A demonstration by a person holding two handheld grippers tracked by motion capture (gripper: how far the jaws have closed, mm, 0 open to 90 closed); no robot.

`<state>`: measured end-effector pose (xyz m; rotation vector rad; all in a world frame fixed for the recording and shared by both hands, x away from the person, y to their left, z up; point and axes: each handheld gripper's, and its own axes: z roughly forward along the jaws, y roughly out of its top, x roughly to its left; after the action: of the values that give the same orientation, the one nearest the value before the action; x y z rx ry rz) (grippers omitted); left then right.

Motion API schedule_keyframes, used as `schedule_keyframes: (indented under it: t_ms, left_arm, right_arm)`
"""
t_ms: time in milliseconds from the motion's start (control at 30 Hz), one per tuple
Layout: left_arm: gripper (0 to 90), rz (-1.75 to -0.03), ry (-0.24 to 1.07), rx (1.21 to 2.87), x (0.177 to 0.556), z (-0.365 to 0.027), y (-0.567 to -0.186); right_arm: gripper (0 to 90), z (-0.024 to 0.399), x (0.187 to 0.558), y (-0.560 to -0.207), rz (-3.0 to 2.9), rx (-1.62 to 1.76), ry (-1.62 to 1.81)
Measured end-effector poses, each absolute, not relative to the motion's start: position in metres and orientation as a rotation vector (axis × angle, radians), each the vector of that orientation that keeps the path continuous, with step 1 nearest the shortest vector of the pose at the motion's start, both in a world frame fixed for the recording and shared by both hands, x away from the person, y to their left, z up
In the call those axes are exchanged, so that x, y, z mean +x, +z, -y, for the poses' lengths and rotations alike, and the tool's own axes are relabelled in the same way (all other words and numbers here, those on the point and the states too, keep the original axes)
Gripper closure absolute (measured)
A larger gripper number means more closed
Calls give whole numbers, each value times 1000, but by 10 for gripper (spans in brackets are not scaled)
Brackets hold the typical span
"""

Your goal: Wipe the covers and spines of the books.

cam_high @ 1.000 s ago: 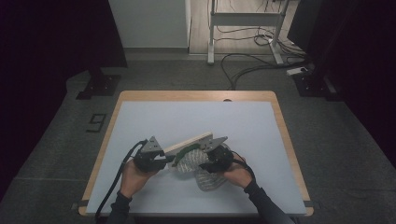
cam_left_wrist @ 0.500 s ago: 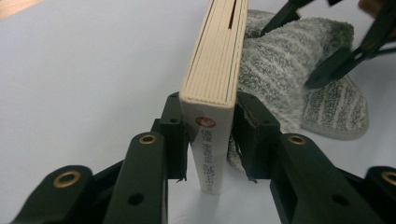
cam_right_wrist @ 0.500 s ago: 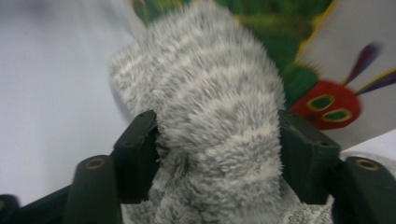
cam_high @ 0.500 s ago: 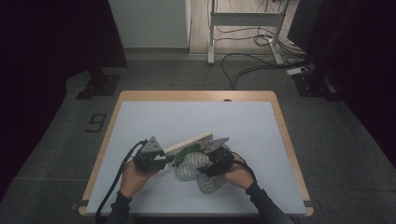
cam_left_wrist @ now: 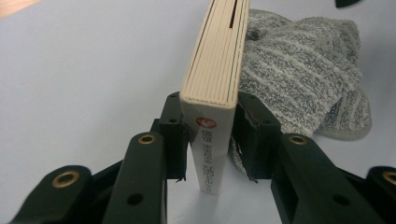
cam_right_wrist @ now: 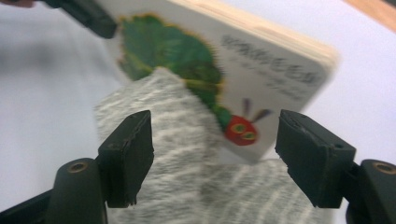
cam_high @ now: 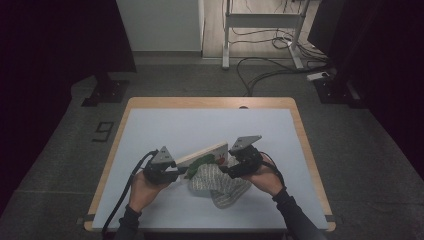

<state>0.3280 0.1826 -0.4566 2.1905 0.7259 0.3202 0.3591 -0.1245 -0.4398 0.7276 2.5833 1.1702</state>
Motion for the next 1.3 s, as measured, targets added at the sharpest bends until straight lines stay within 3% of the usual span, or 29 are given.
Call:
schedule_keyframes:
  t_ms: [367,567,767,1067,1300]
  left_arm:
    - [642,-725,315,2197,328,-181,-458]
    - [593,-731,306,2201,324,-182,-460]
    - [441,-756,282,2227,312,-186,-455]
    - [212,-742,221,2165,287,-189,-441]
    - [150,-634,142,2153,274,-169,-441]
  right_arm:
    - [255,117,396,-458,-2578,780,1162]
    - [330,109,397,-460,-2601,725,1210]
    - [416,113,397,-458,-2593,728,1198]
    - [417,112,398,-459,-2589,733,1198]
    - [411,111,400,-459,-2585,714,1191]
